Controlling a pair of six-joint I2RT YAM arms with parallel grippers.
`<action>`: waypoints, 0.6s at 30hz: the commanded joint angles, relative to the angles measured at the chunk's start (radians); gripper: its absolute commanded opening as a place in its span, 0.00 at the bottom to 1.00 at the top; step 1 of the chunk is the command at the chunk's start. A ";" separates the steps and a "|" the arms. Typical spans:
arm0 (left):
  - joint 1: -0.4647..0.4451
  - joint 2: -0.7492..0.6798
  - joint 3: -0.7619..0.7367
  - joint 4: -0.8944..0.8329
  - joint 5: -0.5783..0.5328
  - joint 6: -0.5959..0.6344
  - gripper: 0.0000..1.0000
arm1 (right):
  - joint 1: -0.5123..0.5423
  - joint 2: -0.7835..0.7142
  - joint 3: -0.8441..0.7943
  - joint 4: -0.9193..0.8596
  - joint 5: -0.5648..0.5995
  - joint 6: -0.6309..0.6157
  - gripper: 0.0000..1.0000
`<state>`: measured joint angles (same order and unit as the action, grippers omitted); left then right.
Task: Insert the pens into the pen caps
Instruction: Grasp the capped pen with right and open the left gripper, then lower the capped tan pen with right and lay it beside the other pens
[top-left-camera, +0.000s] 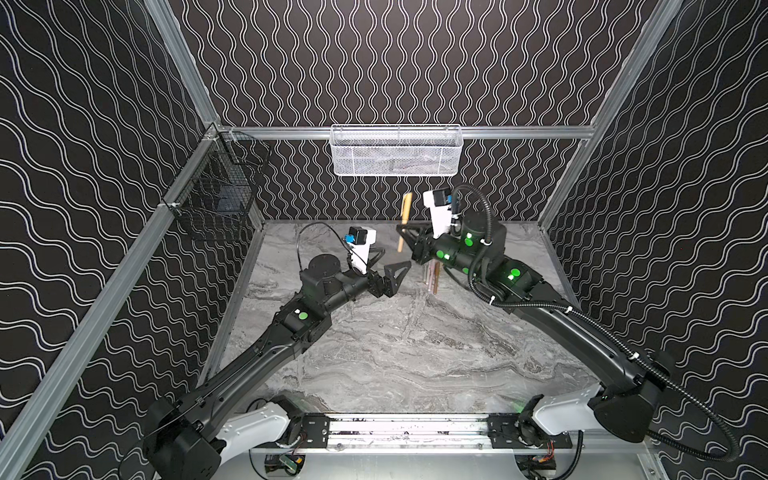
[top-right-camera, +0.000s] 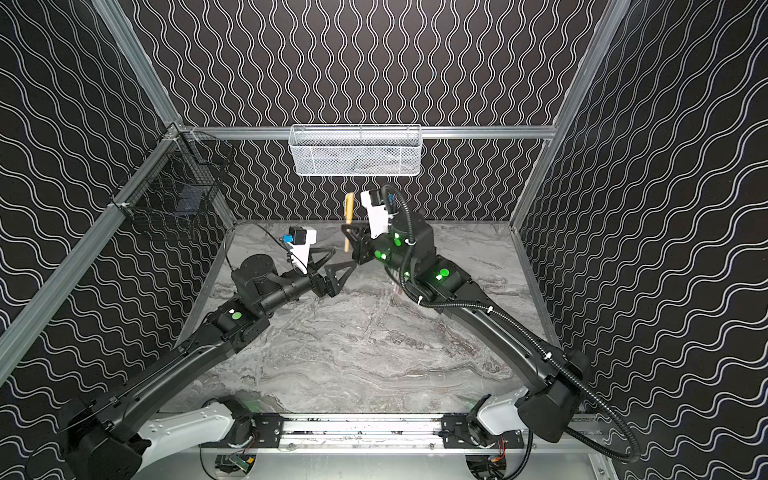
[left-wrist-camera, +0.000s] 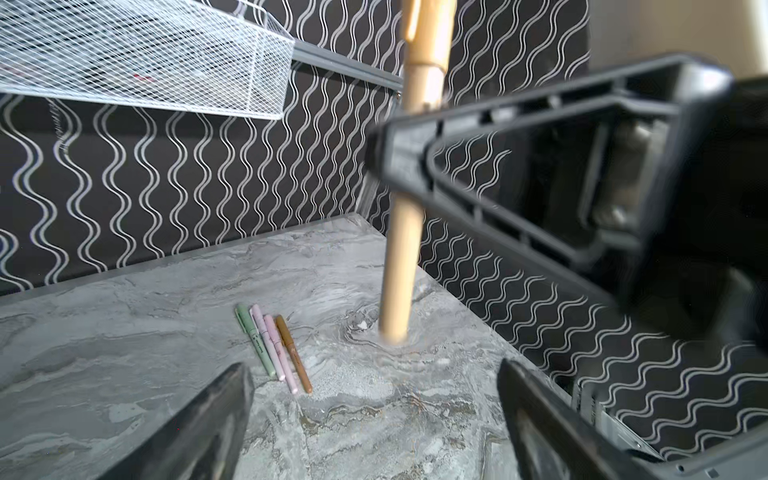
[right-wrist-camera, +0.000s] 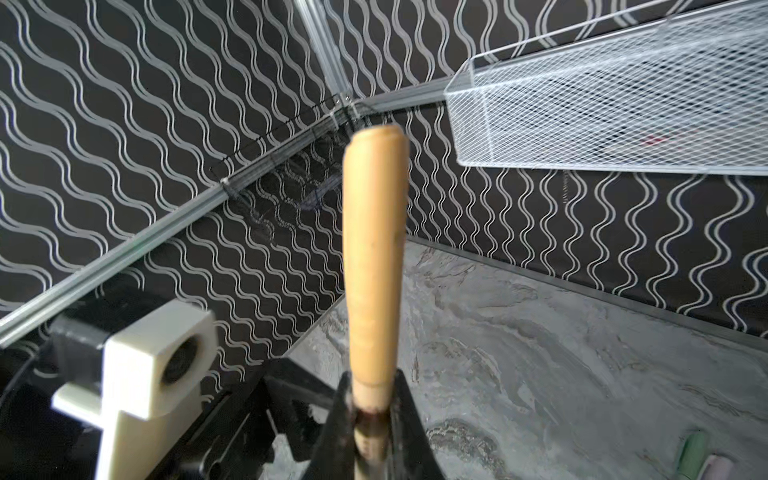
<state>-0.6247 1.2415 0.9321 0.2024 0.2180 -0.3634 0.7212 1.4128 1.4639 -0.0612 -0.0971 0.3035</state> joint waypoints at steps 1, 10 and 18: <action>0.001 -0.023 -0.010 0.002 -0.066 0.002 0.96 | -0.077 -0.012 -0.020 0.072 -0.062 0.132 0.00; 0.000 -0.094 -0.036 -0.023 -0.231 -0.026 0.99 | -0.237 0.024 -0.195 0.036 -0.065 0.265 0.00; 0.002 -0.065 -0.016 -0.071 -0.280 -0.016 0.99 | -0.235 0.253 -0.194 -0.028 -0.175 0.255 0.00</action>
<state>-0.6247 1.1694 0.9043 0.1436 -0.0246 -0.3874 0.4843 1.6054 1.2488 -0.0536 -0.2180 0.5415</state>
